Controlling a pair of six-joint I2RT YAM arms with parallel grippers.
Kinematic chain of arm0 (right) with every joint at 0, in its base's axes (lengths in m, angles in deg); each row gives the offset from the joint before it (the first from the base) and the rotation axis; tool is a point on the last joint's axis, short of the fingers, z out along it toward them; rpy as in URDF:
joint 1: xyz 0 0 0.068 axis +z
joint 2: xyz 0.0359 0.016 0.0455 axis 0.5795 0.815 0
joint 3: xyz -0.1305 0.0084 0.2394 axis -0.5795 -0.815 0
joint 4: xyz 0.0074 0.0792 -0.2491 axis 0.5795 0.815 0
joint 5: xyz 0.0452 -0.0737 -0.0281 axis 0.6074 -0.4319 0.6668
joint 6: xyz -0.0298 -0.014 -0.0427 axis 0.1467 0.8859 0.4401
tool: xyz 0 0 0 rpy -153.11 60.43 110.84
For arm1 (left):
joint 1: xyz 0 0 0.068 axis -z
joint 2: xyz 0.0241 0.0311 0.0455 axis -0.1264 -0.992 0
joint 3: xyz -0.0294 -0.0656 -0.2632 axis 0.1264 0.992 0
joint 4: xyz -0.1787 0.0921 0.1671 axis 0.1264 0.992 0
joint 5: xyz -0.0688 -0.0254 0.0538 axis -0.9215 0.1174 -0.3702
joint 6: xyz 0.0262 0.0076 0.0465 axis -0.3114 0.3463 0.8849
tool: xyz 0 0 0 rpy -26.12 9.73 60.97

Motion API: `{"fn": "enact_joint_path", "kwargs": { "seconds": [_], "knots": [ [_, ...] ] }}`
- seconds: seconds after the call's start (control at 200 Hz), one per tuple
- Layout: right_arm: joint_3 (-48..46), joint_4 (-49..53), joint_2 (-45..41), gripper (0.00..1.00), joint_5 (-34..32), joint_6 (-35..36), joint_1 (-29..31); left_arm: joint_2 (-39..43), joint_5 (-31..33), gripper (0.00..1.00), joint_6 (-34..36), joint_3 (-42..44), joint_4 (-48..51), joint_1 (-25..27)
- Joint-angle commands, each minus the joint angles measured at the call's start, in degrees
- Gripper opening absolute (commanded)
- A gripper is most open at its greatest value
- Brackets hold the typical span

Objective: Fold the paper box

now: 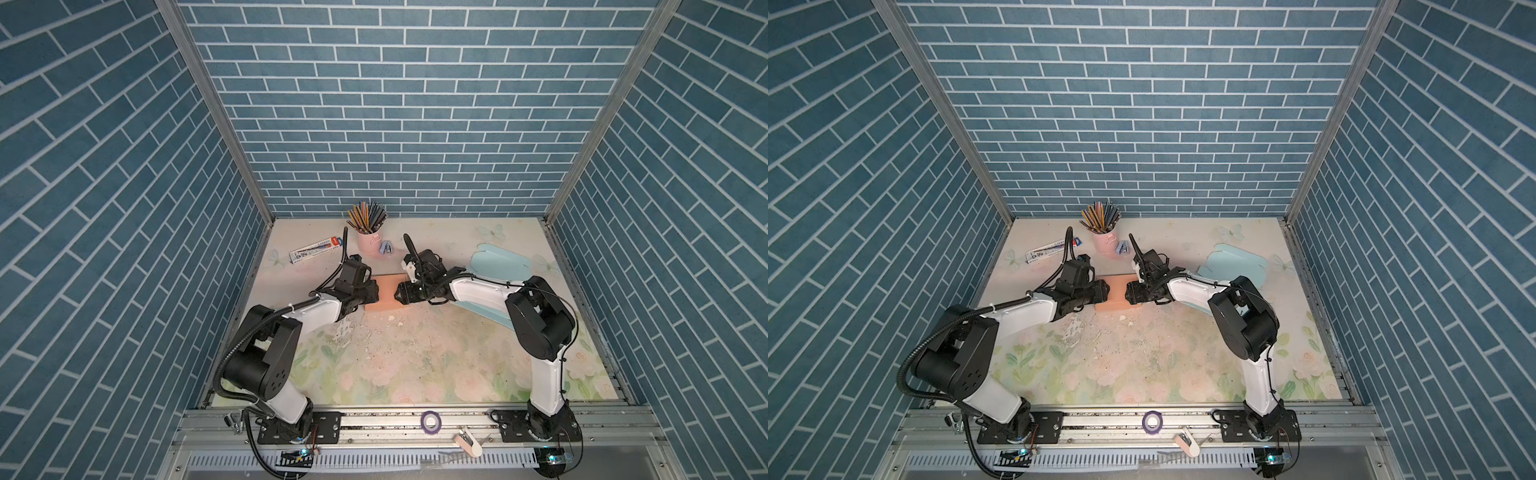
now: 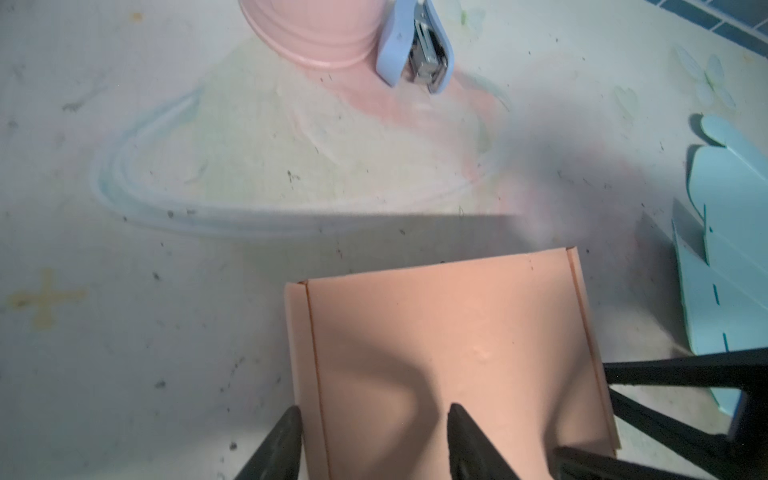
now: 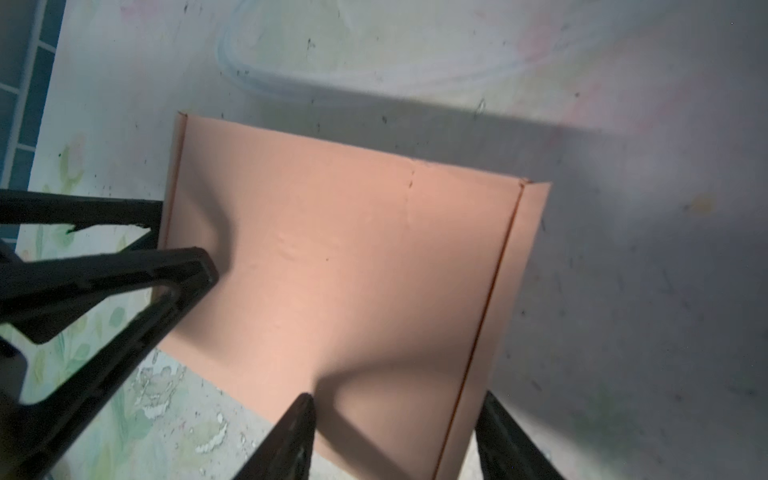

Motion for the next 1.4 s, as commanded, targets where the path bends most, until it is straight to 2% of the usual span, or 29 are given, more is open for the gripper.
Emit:
{"fn": "enact_joint_path", "kwargs": {
  "seconds": [0.0, 0.325, 0.625, 0.725, 0.925, 1.06, 1.215, 1.395],
  "knots": [
    [6.5, -2.1, 3.2, 0.61, 8.3, 3.8, 1.2, -3.8, -8.0, 0.55, 0.5, -4.6, -4.6, 0.6],
    [15.2, 1.4, 9.0, 0.61, 9.6, 4.6, -0.2, -10.1, -7.6, 0.56, -0.4, -9.8, -6.6, -1.5],
    [15.6, 1.5, 9.3, 0.62, 8.7, 4.3, -0.4, -12.7, -7.3, 0.58, -2.0, -10.0, -9.3, -2.3],
    [15.3, 1.3, 9.3, 0.66, 7.8, 4.4, -0.5, -12.1, -7.2, 0.64, -2.5, -9.2, -10.0, -2.5],
    [14.0, 0.4, 8.2, 0.80, 6.3, 4.1, -1.3, -10.9, -8.2, 0.74, -3.9, -7.6, -11.7, -3.3],
    [13.0, 0.4, 6.5, 0.86, 5.1, 4.3, -1.3, -8.9, -7.8, 0.77, -3.9, -6.4, -11.8, -3.7],
    [11.3, 0.1, 4.4, 0.95, 4.7, 4.3, -1.4, -7.1, -7.8, 0.91, -3.5, -5.5, -11.0, -4.4],
    [6.4, -1.8, 0.1, 0.98, 4.4, 3.7, -1.4, -3.0, -7.7, 0.99, -2.1, -3.4, -9.0, -4.8]
  ]
}}
